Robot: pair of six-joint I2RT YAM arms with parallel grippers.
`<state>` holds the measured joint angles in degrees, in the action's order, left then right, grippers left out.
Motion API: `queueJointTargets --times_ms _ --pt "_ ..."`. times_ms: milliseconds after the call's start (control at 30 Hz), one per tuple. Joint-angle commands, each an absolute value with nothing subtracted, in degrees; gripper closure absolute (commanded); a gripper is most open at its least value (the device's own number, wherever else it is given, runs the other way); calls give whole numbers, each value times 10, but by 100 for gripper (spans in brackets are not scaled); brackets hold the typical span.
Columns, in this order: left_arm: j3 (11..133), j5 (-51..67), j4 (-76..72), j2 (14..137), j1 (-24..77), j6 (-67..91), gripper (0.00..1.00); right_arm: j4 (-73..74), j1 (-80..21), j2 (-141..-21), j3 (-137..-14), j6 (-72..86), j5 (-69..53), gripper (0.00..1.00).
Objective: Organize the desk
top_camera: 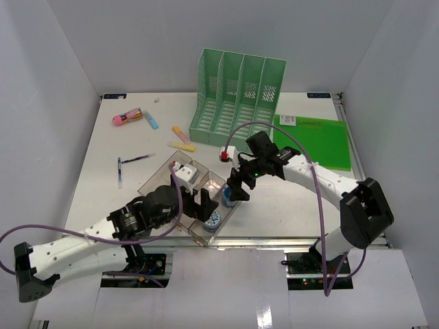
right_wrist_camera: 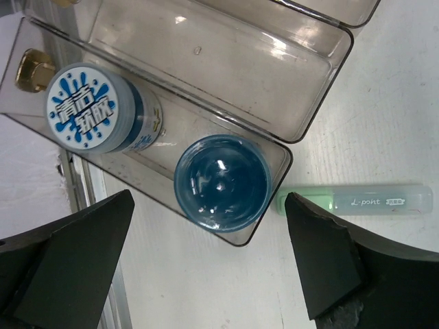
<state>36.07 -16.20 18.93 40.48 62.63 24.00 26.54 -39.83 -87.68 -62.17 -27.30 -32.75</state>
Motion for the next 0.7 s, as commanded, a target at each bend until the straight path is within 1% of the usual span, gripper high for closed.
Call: queueJointTargets --times_ms 0,133,200,267,400,433,500,567,667 --pt "422 -139 149 485 625 240 2 257 -398 -815 -612 -294 -358 4" --pt "464 -141 140 554 625 257 3 259 -351 -765 -604 -283 -385 5" --pt "490 -142 134 597 622 268 5 258 -256 -733 -593 -269 -441 4" --pt "524 -135 139 646 612 278 8 254 -197 -690 -567 -263 -485 2" --pt "624 -102 172 767 580 300 18 216 -93 -607 -496 -238 -486 2" --pt "637 -87 178 786 570 302 19 195 -77 -577 -466 -223 -492 3" --pt "678 -68 190 843 550 302 19 161 -14 -532 -431 -199 -508 3" --pt "717 -50 213 897 538 302 19 134 42 -503 -391 -182 -535 4" --pt "799 -57 271 991 534 302 19 129 93 -484 -369 -174 -543 4"
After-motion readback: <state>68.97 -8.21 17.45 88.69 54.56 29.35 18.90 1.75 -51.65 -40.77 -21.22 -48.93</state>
